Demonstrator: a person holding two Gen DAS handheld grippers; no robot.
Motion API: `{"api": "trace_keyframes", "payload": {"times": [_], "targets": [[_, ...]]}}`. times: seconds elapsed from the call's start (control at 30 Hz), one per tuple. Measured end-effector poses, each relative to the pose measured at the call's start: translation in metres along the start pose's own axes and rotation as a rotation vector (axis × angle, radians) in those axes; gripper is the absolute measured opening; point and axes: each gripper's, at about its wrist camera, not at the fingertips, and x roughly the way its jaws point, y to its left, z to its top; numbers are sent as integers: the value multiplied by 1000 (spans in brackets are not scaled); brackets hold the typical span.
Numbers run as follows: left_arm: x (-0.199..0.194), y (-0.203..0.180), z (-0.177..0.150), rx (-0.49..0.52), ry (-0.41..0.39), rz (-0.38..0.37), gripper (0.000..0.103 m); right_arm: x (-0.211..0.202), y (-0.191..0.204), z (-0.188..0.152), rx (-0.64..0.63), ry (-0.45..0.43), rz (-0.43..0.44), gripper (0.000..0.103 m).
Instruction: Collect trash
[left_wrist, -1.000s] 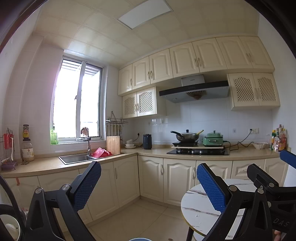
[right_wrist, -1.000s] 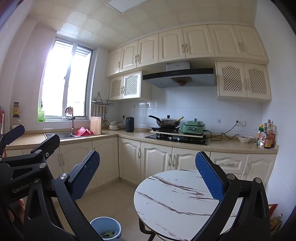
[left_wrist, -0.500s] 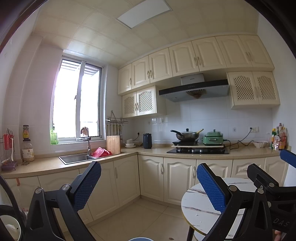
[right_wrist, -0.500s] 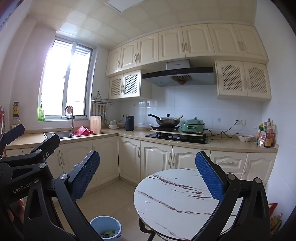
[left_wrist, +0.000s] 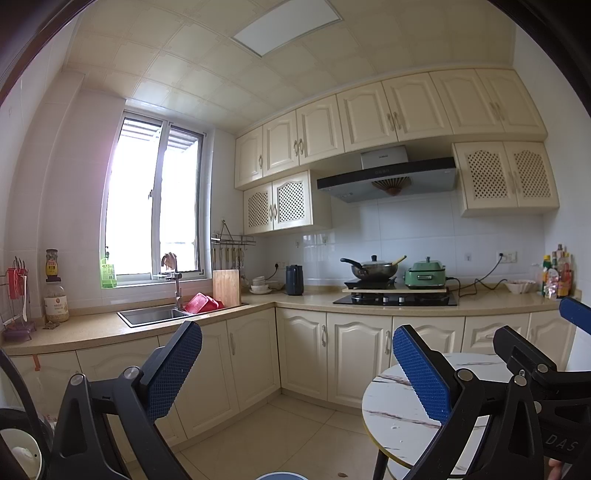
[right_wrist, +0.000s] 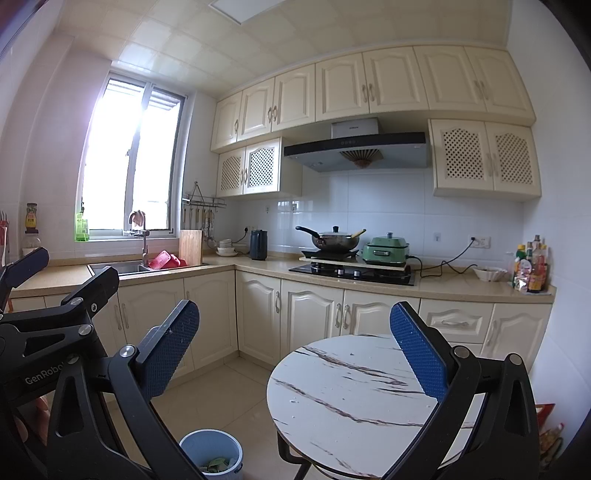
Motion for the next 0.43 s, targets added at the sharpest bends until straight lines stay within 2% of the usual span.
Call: {"api": "trace_keyframes", "payload": {"times": [0.43], "targets": [[3,7,13,4,2,-3,102,0,0,-1,2,2,-1,103]]}}
